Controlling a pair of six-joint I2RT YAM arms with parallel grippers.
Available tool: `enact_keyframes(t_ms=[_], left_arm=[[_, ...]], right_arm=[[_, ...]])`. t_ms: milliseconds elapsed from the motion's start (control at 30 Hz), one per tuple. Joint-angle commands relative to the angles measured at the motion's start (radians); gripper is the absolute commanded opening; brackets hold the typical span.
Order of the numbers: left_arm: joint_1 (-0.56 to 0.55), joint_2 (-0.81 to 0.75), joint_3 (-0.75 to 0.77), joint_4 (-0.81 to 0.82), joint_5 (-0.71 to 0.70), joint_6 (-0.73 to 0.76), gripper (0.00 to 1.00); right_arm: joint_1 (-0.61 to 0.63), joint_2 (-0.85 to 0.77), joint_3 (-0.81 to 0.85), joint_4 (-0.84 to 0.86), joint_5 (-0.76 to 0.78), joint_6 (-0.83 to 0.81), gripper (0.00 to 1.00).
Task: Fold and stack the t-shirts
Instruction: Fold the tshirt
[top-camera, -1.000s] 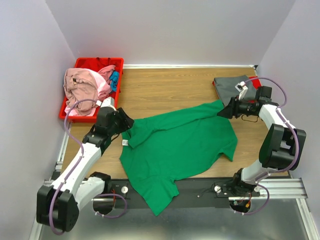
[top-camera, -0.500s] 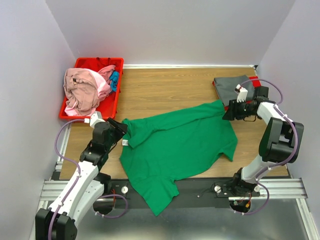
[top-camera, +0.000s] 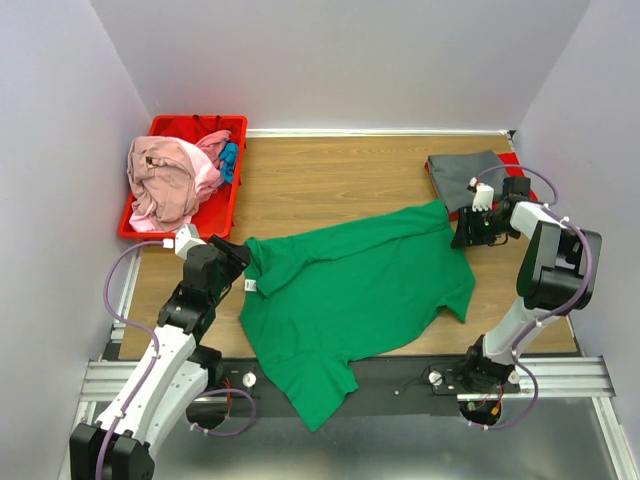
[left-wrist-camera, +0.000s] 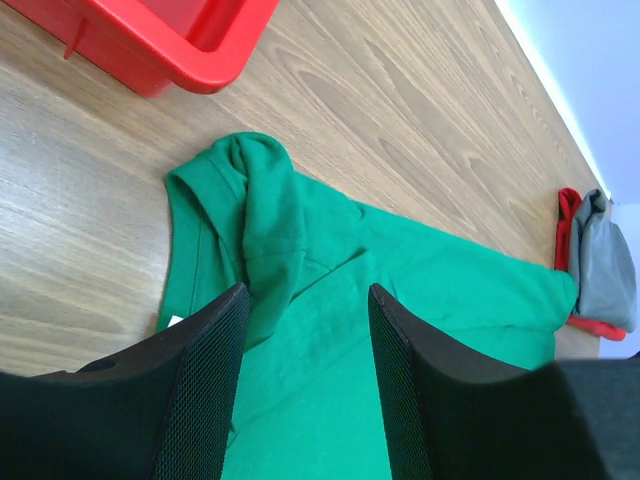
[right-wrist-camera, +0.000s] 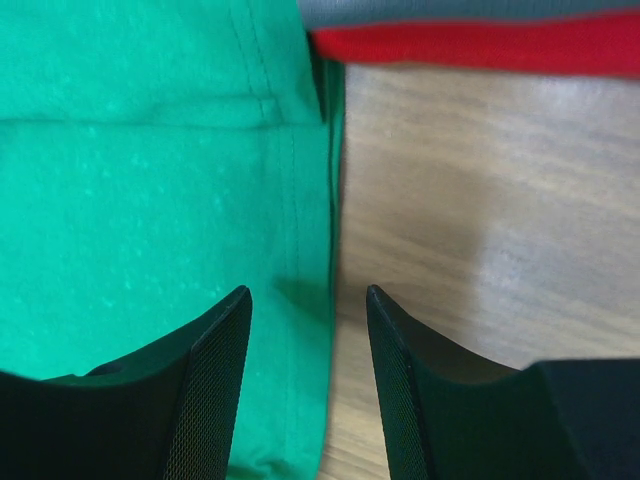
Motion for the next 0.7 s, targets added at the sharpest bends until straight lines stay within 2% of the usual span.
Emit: enact_keyframes(t_ms=[0, 200, 333, 533, 633, 667], left_arm=[[-0.006, -0.006, 0.021, -0.018, -0.05, 0.0, 0.59], [-0.006, -0.001, 0.041, -0.024, -0.047, 0.013, 0.59], [-0.006, -0.006, 0.04, -0.018, -0.045, 0.013, 0.59], [-0.006, -0.007, 0.038, -0.013, -0.044, 0.017, 0.59], [-0.006, -0.007, 0.032, -0.005, -0.041, 0.017, 0.59], [-0.006, -0.007, 0.032, -0.002, -0.039, 0.017, 0.58]], right_arm=[[0.001, 0.08, 0.053, -0.013, -0.03, -0.005, 0.57], [0.002, 0.178, 0.157, -0.021, -0.176, 0.081, 0.57], [0.002, 0.243, 0.235, -0.018, -0.192, 0.143, 0.57], [0.005, 0.301, 0.26, -0.013, -0.202, 0.172, 0.57], [0.016, 0.312, 0.246, -0.013, -0.218, 0.176, 0.48], [0.018, 0.315, 0.243, -0.013, -0.224, 0.176, 0.42]])
